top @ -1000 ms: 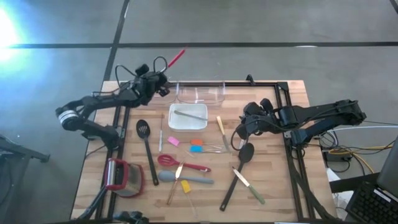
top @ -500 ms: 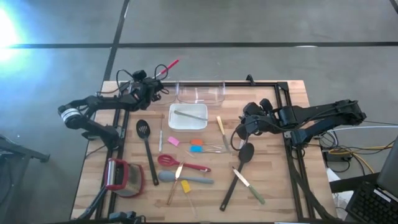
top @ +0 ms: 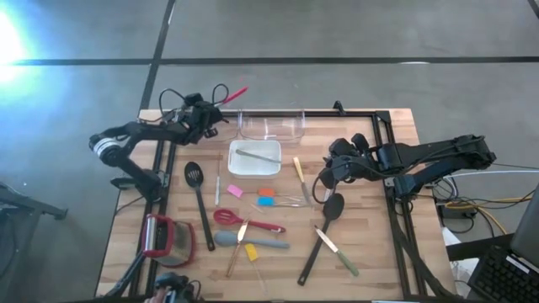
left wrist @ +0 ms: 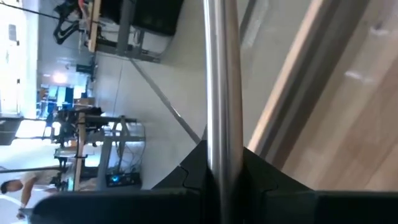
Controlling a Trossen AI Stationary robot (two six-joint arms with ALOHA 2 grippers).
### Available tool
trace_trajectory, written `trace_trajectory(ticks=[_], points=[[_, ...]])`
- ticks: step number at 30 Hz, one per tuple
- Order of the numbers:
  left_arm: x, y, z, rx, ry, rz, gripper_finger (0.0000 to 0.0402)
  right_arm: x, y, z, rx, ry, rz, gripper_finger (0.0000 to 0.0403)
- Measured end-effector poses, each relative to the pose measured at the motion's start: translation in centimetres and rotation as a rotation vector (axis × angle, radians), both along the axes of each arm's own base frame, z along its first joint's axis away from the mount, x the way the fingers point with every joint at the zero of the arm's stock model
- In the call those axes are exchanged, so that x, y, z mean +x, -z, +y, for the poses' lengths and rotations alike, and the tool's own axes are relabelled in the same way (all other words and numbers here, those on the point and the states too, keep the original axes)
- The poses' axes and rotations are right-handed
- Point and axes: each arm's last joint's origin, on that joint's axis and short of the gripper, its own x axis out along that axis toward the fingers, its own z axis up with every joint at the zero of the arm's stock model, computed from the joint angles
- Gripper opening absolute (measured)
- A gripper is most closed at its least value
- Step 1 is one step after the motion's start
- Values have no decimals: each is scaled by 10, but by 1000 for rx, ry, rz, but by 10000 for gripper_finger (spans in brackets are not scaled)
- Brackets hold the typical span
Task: Pick & Place Kitchen Items
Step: Put the red serving spoon into the left transparent bin
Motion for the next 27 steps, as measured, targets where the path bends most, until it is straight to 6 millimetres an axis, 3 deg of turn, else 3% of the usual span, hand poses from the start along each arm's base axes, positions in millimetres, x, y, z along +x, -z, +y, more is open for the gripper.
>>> trace_trajectory(ticks=[14,21,27], points=[[3,5,1,-40,10,35,47,0,0,0,-8,-6,8,166],[3,6,1,-41,12,36,150,0,0,0,-8,-7,9,166],[2,5,1,-39,1,11,182,0,0,0,-7,-7,9,166]])
